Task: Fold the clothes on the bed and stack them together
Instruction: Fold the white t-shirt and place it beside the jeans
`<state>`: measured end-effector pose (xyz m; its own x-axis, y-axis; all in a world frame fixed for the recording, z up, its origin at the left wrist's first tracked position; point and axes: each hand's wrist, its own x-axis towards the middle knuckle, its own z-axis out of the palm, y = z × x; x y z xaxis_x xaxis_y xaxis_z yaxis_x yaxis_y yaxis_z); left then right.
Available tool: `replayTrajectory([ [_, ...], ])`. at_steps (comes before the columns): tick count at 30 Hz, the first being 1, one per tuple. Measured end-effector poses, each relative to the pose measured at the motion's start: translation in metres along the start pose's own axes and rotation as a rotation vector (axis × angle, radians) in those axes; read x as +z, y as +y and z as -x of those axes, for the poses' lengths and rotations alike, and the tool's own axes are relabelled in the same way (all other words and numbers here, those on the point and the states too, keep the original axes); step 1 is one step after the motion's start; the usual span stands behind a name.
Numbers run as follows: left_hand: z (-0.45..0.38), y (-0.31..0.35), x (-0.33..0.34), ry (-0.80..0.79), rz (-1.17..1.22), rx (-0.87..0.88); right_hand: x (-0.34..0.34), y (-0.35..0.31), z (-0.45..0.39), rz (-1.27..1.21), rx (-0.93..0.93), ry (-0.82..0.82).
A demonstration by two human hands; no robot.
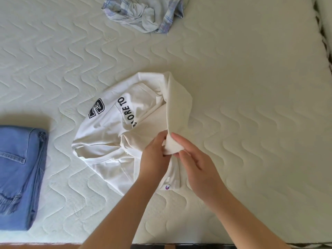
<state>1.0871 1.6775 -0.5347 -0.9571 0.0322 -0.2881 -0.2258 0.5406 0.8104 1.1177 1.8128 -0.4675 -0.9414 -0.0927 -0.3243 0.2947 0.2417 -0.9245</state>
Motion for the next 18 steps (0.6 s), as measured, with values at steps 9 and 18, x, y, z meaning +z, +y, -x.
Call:
replayTrajectory([
  [9,0.044,0.051,-0.081,0.047,0.28,-0.024,0.004,0.04,-0.015,0.323,0.072,0.093],
  [18,0.087,0.073,-0.167,-0.034,0.572,-0.08,0.061,0.035,-0.06,0.688,0.161,0.021],
])
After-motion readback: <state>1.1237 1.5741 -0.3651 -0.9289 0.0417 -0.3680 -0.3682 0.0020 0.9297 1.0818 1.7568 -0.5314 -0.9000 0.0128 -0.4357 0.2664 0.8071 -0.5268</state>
